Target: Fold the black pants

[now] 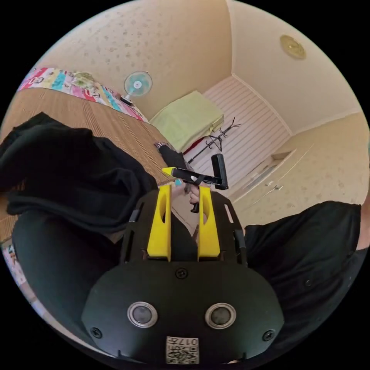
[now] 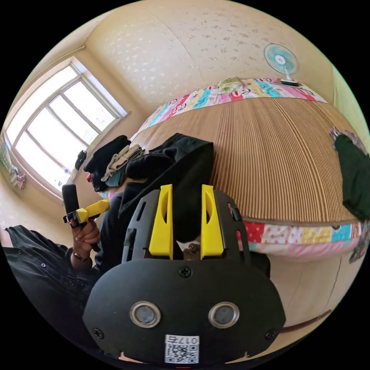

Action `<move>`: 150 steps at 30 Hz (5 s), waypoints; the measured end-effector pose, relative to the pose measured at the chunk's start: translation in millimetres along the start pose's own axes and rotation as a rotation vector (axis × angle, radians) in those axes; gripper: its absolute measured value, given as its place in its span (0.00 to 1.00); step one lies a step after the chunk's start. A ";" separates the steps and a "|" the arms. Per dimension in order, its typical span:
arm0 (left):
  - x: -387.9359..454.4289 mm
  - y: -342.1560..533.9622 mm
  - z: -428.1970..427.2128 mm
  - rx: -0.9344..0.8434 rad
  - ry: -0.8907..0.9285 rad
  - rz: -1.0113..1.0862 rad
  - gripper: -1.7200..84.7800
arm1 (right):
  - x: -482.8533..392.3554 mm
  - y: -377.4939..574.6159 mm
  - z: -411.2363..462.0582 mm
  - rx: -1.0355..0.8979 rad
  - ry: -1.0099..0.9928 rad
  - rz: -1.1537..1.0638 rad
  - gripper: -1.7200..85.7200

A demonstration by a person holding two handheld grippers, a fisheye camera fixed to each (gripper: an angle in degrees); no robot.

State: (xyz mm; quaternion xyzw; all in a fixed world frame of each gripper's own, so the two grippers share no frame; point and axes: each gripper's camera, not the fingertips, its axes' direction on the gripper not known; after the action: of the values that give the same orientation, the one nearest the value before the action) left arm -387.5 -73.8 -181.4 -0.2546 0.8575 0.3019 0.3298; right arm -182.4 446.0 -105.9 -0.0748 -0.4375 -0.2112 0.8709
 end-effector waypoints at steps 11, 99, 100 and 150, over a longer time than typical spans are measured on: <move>-216.8 -6.8 -186.5 0.311 -0.234 -0.830 0.28 | -67.4 -249.3 228.8 -0.311 0.226 -0.152 0.23; -83.2 -73.2 -90.3 -0.168 -0.254 -0.169 0.17 | 242.2 44.5 -15.7 0.291 0.168 0.711 0.04; -83.6 -80.8 -79.2 -0.210 -0.241 -0.150 0.17 | 244.7 40.1 -4.6 0.251 0.132 0.709 0.04; -106.3 9.1 -181.1 -0.368 0.024 -0.192 0.02 | 67.2 -18.1 84.1 -0.162 -0.803 -0.397 0.04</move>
State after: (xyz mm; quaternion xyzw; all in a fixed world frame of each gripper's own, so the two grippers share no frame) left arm -398.5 -166.5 6.9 -0.3945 0.7636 0.4175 0.2949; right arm -216.1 435.9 -2.6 -0.1333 -0.7285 -0.3618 0.5663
